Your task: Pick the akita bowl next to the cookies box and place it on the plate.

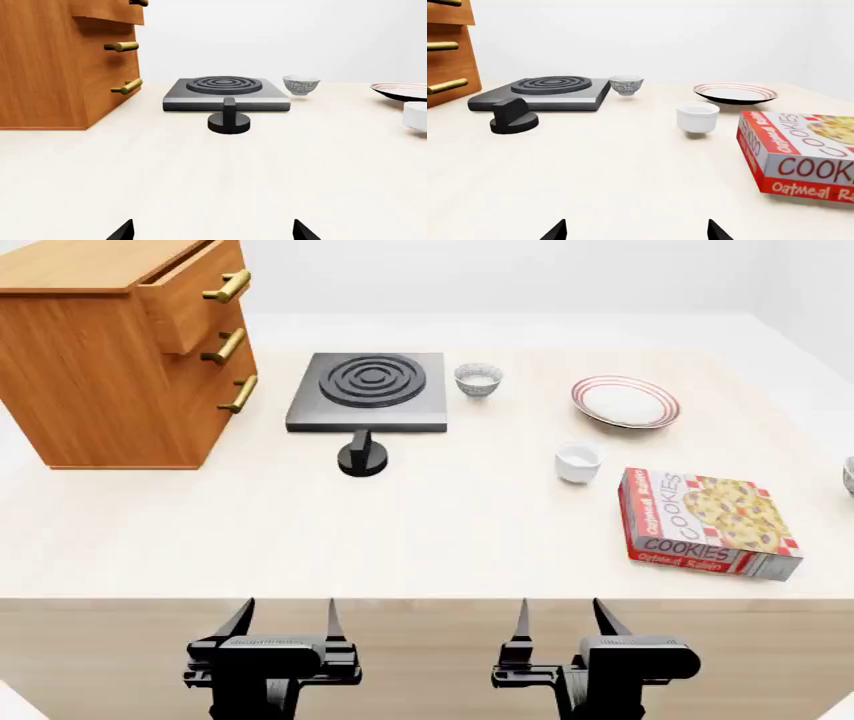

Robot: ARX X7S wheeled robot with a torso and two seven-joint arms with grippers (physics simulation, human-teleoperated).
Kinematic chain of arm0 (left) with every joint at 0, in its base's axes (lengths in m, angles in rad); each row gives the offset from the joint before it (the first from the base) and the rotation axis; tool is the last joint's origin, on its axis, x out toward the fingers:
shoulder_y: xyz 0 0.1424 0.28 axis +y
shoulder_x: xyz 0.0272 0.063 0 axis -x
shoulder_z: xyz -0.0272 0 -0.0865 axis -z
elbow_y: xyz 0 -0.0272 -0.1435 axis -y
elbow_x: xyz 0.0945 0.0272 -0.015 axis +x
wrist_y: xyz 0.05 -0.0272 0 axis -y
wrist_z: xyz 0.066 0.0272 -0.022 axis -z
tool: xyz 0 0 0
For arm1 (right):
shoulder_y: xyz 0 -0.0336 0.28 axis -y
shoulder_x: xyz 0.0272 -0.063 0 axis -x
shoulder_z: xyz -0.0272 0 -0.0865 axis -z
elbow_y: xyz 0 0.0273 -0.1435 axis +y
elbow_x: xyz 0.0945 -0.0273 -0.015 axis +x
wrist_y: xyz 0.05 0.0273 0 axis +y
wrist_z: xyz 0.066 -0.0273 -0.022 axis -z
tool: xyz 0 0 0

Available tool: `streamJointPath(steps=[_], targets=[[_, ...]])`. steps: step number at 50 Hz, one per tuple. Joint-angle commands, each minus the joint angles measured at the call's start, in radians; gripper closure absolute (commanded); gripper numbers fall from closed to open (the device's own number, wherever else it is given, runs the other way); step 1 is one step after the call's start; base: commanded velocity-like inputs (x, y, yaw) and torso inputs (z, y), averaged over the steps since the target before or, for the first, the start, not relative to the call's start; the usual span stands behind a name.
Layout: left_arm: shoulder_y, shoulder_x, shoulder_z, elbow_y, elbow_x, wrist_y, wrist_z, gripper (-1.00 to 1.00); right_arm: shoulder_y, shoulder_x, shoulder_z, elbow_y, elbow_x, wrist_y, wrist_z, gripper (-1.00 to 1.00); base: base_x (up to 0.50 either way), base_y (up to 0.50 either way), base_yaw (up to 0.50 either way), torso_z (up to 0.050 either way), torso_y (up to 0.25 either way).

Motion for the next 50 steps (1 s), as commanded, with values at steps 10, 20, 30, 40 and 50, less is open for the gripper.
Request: streamJointPath(steps=[10, 20, 30, 40, 50], targets=[[0.038, -0.059, 0.039, 0.135, 0.006, -0.013, -0.077, -1.0, -0.069, 0.049, -0.042, -0.242, 0.015, 0.073, 0.081, -1.0, 0.0, 0.0, 0.0, 0.0, 0.0], [0.15, -0.09, 0.015, 0.486, -0.049, -0.053, -0.092, -1.0, -0.154, 0.074, -0.048, -0.543, 0.055, 0.137, 0.098, -1.0, 0.0, 0.0, 0.0, 0.0, 0.0], [0.228, -0.12, 0.001, 0.689, -0.077, -0.063, -0.107, -1.0, -0.223, 0.096, -0.051, -0.719, 0.105, 0.139, 0.106, -1.0, 0.0, 0.0, 0.0, 0.0, 0.0], [0.222, -0.13, 0.012, 0.668, -0.086, -0.055, -0.12, -1.0, -0.218, 0.114, -0.063, -0.72, 0.128, 0.15, 0.113, -1.0, 0.35, 0.0, 0.0, 0.0, 0.0], [0.225, -0.143, 0.019, 0.668, -0.092, -0.052, -0.132, -1.0, -0.217, 0.128, -0.078, -0.716, 0.125, 0.146, 0.129, -1.0, 0.5, 0.0, 0.0, 0.0, 0.0]])
